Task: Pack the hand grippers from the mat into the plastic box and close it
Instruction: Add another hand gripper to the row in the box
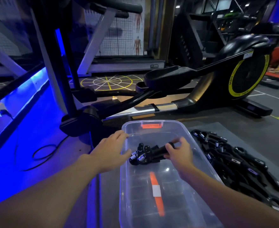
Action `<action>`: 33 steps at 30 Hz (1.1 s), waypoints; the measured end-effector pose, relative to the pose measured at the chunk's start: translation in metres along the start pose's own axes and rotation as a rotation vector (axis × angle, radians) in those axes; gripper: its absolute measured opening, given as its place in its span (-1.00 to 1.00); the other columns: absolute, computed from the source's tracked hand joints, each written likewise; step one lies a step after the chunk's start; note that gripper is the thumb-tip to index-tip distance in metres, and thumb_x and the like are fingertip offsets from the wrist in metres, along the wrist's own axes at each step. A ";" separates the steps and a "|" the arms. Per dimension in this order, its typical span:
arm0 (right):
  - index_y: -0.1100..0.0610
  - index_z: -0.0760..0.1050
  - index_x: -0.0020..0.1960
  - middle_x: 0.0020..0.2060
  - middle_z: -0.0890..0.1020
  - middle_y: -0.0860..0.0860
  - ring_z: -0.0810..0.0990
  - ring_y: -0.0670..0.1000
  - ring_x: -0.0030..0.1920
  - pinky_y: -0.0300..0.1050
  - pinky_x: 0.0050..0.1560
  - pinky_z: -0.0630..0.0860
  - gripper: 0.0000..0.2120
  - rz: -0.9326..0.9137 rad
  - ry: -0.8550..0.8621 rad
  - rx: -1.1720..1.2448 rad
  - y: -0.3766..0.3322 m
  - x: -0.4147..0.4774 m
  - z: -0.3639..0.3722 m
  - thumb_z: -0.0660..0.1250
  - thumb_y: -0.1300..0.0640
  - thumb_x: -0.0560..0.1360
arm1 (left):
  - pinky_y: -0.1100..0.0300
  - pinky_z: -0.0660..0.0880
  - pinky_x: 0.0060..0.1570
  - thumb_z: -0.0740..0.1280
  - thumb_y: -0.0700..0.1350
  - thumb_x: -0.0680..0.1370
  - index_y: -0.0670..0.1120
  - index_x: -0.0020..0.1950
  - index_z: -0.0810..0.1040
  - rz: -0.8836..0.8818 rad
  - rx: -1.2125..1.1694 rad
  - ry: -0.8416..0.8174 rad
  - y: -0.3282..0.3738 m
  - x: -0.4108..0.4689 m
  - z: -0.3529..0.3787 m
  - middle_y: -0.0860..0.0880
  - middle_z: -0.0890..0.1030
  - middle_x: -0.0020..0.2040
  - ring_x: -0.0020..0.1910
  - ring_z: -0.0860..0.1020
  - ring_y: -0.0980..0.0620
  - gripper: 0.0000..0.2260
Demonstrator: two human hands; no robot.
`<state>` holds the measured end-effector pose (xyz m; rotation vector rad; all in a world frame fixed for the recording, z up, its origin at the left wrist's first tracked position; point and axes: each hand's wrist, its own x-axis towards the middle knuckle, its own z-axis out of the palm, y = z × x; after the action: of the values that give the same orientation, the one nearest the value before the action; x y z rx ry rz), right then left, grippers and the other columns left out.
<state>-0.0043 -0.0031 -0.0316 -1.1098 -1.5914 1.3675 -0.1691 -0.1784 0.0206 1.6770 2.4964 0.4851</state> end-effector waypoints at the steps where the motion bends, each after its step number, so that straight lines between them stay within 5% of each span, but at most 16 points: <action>1: 0.15 0.41 -0.08 -0.14 0.60 0.23 0.67 0.10 -0.32 0.10 -0.20 0.67 -0.88 0.014 0.012 0.000 0.008 0.004 0.004 0.34 0.28 0.47 | 0.11 0.22 0.36 0.20 0.12 0.60 0.03 0.51 0.22 -0.024 0.000 -0.028 -0.005 0.001 0.004 0.13 0.18 0.52 0.42 0.30 0.06 -0.49; 15: 0.11 0.38 -0.21 -0.13 0.56 0.29 0.59 0.16 -0.35 -0.15 -0.47 0.58 -0.78 0.186 0.048 0.058 0.084 0.051 0.052 0.36 0.34 0.47 | -0.03 0.26 0.41 -0.03 0.37 0.43 0.15 0.55 0.07 -0.018 -0.064 -0.107 -0.035 0.009 0.034 0.27 -0.06 0.57 0.48 0.28 -0.03 -0.29; 24: 0.12 0.40 -0.14 0.05 0.57 0.30 0.63 0.17 -0.24 -0.10 -0.40 0.61 -0.79 0.295 0.024 0.109 0.099 0.058 0.065 0.38 0.36 0.46 | 0.00 0.29 0.40 -0.02 0.35 0.44 0.14 0.55 0.10 -0.003 -0.095 -0.091 -0.035 0.009 0.038 0.31 -0.09 0.56 0.47 0.27 0.03 -0.30; 29: 0.10 0.40 -0.16 0.04 0.57 0.31 0.61 0.23 -0.22 -0.18 -0.51 0.55 -0.77 0.302 0.042 0.112 0.101 0.060 0.069 0.38 0.36 0.47 | 0.02 0.30 0.39 -0.04 0.36 0.43 0.16 0.55 0.07 -0.002 -0.120 -0.085 -0.035 0.007 0.037 0.36 -0.12 0.54 0.49 0.23 0.10 -0.30; 33: 0.10 0.37 -0.18 -0.09 0.57 0.27 0.60 0.18 -0.30 -0.07 -0.35 0.64 -0.71 0.296 0.010 0.109 0.105 0.061 0.066 0.37 0.44 0.44 | 0.06 0.30 0.39 0.07 0.28 0.55 0.15 0.56 0.07 0.002 -0.118 -0.091 -0.034 0.007 0.037 0.35 -0.14 0.55 0.49 0.23 0.11 -0.40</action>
<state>-0.0718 0.0371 -0.1449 -1.3206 -1.3661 1.6163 -0.1925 -0.1760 -0.0241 1.6205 2.3540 0.5316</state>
